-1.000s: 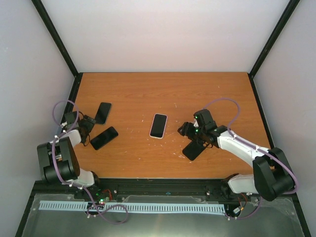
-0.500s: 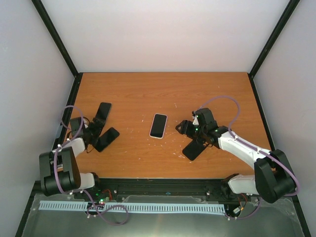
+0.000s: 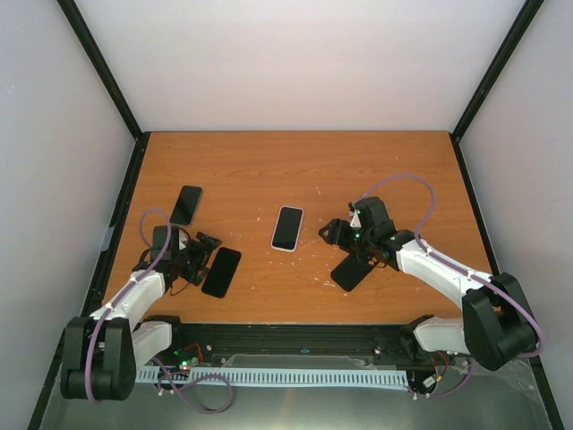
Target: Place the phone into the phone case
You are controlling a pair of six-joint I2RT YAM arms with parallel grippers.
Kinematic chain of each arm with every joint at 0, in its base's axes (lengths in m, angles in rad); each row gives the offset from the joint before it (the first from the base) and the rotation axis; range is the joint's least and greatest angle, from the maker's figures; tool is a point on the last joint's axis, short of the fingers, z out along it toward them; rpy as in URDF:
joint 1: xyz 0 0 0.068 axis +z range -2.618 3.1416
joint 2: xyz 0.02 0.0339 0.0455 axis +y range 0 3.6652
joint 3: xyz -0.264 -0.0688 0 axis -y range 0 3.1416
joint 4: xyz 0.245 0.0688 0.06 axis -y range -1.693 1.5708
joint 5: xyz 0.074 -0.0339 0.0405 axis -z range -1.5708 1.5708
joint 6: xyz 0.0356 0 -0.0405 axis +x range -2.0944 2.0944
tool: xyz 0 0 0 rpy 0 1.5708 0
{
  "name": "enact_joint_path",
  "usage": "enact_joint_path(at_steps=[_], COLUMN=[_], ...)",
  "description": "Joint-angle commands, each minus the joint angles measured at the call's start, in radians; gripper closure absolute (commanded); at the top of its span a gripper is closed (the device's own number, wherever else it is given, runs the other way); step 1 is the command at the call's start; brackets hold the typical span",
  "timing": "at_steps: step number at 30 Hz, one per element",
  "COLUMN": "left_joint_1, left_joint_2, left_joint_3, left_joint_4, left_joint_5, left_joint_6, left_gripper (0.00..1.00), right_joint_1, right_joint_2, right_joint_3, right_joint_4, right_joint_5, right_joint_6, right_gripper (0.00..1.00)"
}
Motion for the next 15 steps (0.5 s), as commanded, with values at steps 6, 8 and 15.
enact_joint_path(at_steps=[6,8,15], left_joint_1=[-0.073,-0.083,-0.268], left_joint_2=[0.014,0.045,0.143], left_joint_3=[0.049,0.056,0.064], left_joint_4=[-0.272,-0.277,-0.259], left_joint_5=[-0.178,-0.185,-0.21], left_joint_6=[-0.058,-0.042,-0.045], left_gripper=[0.0,0.01,0.01], right_joint_1=[-0.003,-0.003,-0.003], right_joint_2=[-0.115,-0.133,-0.157], right_joint_3=[-0.032,-0.035,-0.055], right_joint_4=[0.004,-0.01,-0.003], right_joint_5=[0.008,0.017,0.023], right_joint_6=[-0.017,-0.019,-0.009], right_gripper=[0.33,0.32,0.32])
